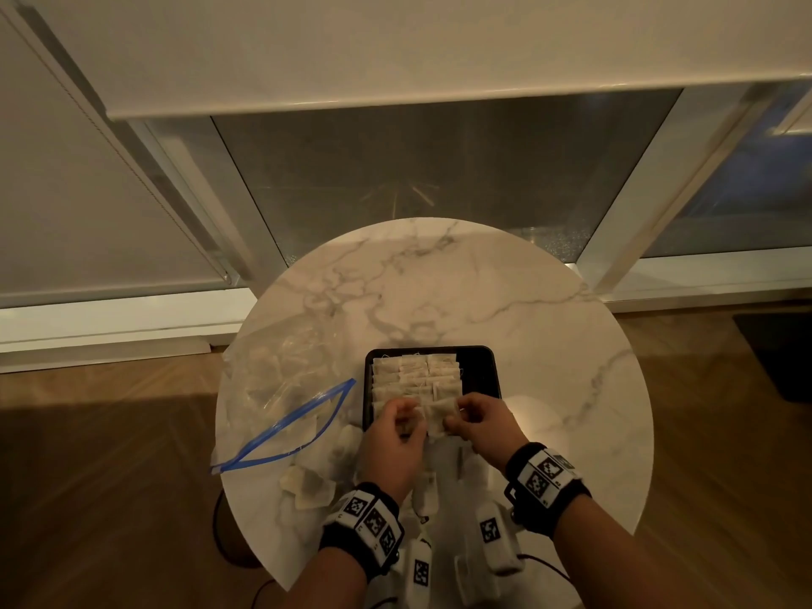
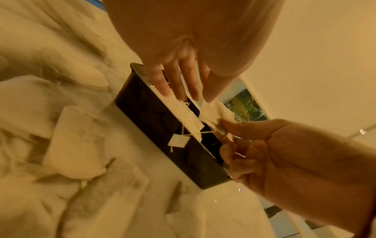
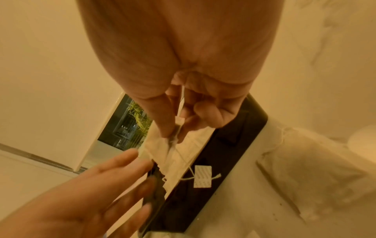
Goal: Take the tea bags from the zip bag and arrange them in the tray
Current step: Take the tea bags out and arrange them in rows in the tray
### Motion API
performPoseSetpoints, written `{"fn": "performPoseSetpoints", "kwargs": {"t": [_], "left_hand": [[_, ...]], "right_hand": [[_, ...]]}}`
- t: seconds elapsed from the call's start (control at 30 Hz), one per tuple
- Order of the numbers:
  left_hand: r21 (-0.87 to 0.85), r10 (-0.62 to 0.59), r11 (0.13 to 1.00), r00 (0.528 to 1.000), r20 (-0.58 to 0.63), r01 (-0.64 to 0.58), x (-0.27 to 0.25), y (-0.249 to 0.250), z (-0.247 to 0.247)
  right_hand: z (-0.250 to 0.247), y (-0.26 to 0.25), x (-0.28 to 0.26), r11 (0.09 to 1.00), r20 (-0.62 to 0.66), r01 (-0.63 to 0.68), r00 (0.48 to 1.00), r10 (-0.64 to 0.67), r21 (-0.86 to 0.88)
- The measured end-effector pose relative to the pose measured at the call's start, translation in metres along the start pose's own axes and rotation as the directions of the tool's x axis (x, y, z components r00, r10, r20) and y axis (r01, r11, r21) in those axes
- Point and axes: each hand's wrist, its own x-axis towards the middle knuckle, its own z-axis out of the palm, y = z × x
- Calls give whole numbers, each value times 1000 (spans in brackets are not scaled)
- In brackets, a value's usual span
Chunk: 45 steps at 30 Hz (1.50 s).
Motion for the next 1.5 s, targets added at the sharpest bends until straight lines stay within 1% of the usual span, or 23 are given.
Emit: {"fn": "performPoseSetpoints", "kwargs": {"t": [0.07, 0.1, 0.13, 0.2, 0.33, 0.5, 0.57, 0.73, 0.87, 1.2, 1.4, 1.5], "left_hand": [[240, 74, 969, 994, -84, -52, 5, -8, -6], [335, 90, 941, 990, -110, -48, 7, -12, -10], [404, 88, 914, 989, -121, -32, 9, -17, -13], [473, 52, 881, 993, -110, 7, 13, -27, -15], [468, -8, 882, 996, -94, 51, 17, -34, -13], [431, -52, 898, 995, -90, 86, 19, -34, -13], [425, -55, 901, 995, -84, 86, 20, -35, -13], [411, -49, 908, 995, -81, 79, 19, -35, -14], [407, -73, 908, 994, -82, 100, 20, -36, -14], [409, -65, 908, 995, -75, 90, 20, -34, -13], [438, -17, 898, 998, -67, 45, 20, -35, -15], [460, 26, 888, 997, -73, 11, 18, -32, -17]], "right_hand": [[-6, 5, 9, 997, -101, -39, 994, 32, -70], [-9, 6, 12, 991, -145, -66, 988, 49, -115], [-11, 6, 15, 983, -172, -87, 983, 59, -162], [-12, 2, 20, 959, -186, -109, 981, 61, -263], [-5, -4, 33, 871, -189, -163, 979, 83, -463], [5, -2, 46, 780, -176, -232, 972, 157, -582], [7, 0, 50, 766, -181, -234, 971, 155, -599], [11, 4, 58, 764, -193, -215, 974, 121, -608], [13, 6, 63, 761, -184, -193, 978, 98, -620], [13, 11, 71, 759, -172, -202, 978, 120, -619], [3, 4, 64, 782, -183, -177, 980, 82, -598], [-8, -4, 52, 835, -210, -118, 978, 3, -538]]}}
